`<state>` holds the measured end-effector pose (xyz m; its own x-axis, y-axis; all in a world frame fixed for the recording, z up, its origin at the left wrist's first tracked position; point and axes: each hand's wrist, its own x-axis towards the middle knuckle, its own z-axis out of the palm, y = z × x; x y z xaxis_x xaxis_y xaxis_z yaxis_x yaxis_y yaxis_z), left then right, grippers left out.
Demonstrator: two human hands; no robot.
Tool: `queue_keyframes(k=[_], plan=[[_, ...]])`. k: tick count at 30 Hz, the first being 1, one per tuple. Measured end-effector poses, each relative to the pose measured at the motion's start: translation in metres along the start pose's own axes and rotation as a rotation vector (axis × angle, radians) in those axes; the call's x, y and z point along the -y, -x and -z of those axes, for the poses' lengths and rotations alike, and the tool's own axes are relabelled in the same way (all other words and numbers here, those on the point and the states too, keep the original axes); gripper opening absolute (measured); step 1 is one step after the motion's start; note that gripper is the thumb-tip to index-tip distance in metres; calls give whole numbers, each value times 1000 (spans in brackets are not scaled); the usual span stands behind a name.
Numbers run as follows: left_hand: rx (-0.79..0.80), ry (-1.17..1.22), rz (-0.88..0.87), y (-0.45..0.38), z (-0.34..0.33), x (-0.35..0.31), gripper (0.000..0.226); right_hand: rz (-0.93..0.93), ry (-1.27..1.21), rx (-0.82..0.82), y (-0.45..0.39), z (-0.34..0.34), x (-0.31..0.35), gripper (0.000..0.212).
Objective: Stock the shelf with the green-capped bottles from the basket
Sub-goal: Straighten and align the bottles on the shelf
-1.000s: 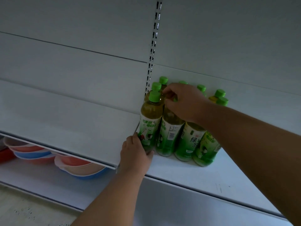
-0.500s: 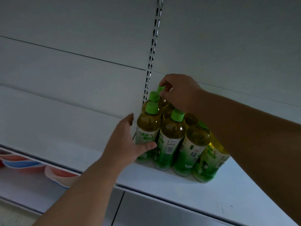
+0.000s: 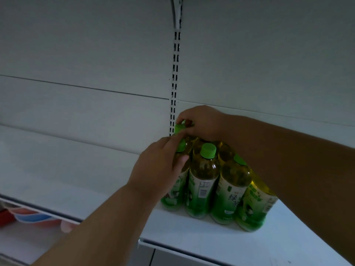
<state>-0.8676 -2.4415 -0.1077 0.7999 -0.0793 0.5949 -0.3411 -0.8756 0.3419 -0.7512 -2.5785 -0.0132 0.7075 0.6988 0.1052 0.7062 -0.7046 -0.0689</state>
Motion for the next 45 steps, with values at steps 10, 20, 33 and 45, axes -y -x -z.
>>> queue_keyframes(k=[10, 20, 33, 45], plan=[[43, -88, -26, 3, 1, -1, 77, 8, -7, 30, -2, -4, 1, 32], [217, -177, -56, -5, 24, -8, 108, 15, 14, -7, 3, 4, -1, 30], [224, -194, -39, -6, 26, -8, 101, 5, 79, 28, -2, 4, 3, 35], [373, -252, -34, -24, 41, -18, 97, -227, -219, -177, 61, 23, -16, 33]])
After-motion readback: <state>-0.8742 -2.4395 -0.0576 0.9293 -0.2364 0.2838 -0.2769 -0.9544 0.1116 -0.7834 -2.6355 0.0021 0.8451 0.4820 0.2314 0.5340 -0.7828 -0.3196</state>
